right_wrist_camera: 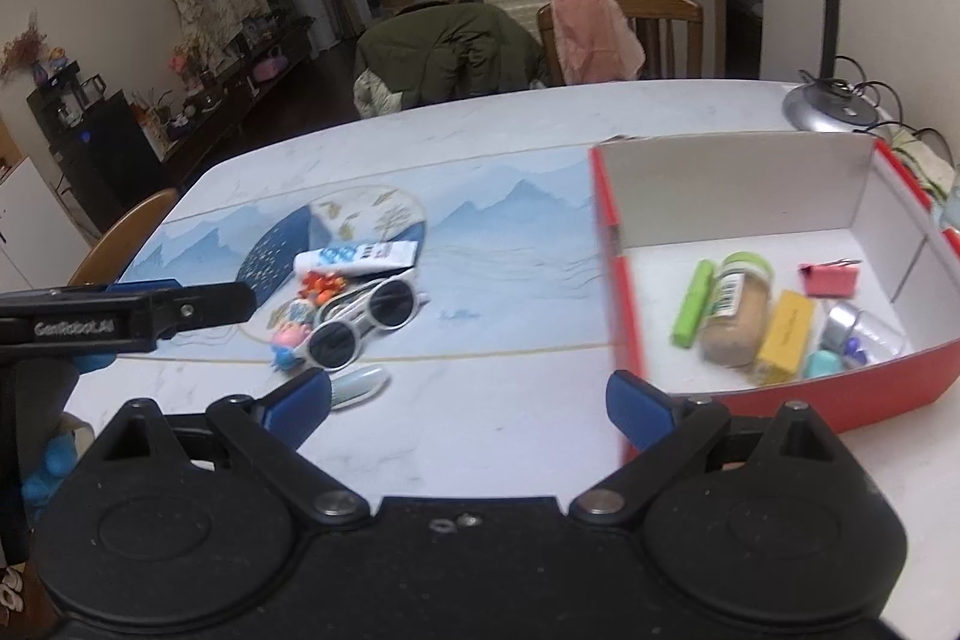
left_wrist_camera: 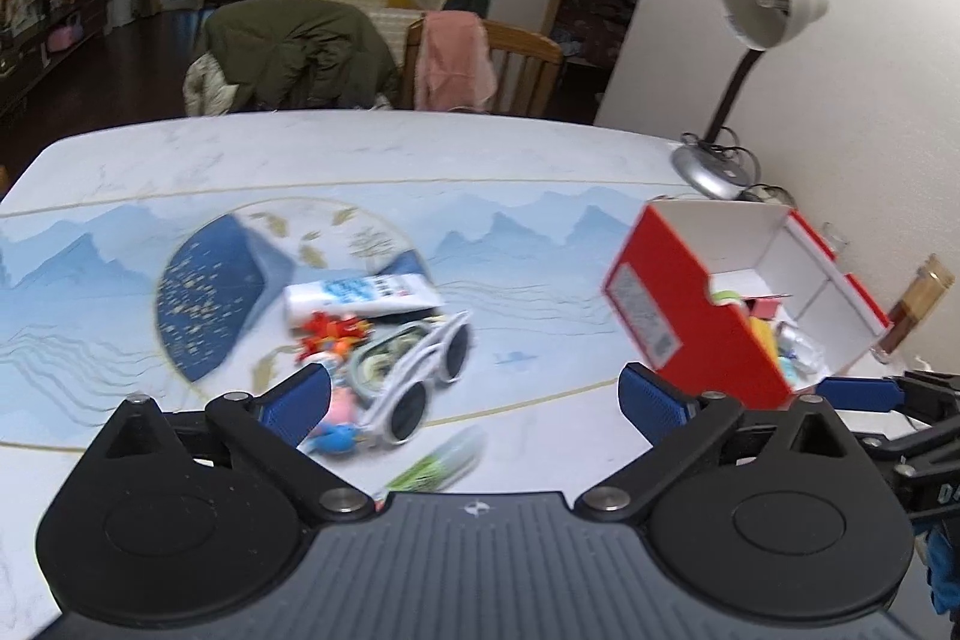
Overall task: Organize rigid objects
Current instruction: 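Withdraw both tools from the box back toward the item pile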
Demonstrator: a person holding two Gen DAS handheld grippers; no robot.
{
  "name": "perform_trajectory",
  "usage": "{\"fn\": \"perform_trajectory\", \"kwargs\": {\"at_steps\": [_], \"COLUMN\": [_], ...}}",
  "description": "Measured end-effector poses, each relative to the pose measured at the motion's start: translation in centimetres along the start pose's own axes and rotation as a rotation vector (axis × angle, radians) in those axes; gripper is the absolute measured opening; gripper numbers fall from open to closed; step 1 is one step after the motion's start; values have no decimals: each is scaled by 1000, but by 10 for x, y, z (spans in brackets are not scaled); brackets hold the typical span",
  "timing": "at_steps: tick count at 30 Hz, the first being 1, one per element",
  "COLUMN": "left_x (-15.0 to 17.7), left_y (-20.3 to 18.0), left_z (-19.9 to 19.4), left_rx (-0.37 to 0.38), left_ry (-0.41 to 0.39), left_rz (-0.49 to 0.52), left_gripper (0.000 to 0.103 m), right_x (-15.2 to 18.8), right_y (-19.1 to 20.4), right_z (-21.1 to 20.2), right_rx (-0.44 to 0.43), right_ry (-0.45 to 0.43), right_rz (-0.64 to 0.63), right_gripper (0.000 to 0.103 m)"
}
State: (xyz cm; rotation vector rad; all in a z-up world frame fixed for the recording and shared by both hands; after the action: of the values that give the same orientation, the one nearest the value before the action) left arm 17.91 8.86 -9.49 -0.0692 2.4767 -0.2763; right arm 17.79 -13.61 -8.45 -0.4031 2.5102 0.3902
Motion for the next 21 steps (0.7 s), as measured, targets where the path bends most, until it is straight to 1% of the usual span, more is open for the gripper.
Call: {"fn": "perform_trajectory", "kwargs": {"at_steps": [3,6,14,18,21], "left_x": [3,7,11,8,7], "left_y": [20,37,69,84,92], "left_z": [4,11,27,37,47], "left_rx": [-13,6,-51,-79,-98], "left_ry": [13,56,47,45,53], "left_rz": [-40,-88,-130,-147,-149], "left_gripper": [103,103,103,103,103], "right_x": [1,2,-1,-5,-7], "right_y": [16,29,61,75,83], "right_z": [8,16,42,53,66], "right_rx": [-4,0,-7,24,25], "right_ry": [11,25,67,70,91], "right_rz": [-10,-23,-49,-70,-80], "right_gripper": [98,98,97,97,97]}}
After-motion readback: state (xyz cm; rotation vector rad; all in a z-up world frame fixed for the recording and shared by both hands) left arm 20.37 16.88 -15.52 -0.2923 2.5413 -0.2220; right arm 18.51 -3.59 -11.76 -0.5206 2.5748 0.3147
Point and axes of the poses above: each gripper's, at about its wrist camera, not at the fingertips, and z roughly the way its jaws point, y to its left, x to its underside, the point moved 4 cm from there along z, roughly the way its jaws point, and after that the axes turned 9 degrees about y, right-handed, at the moved point
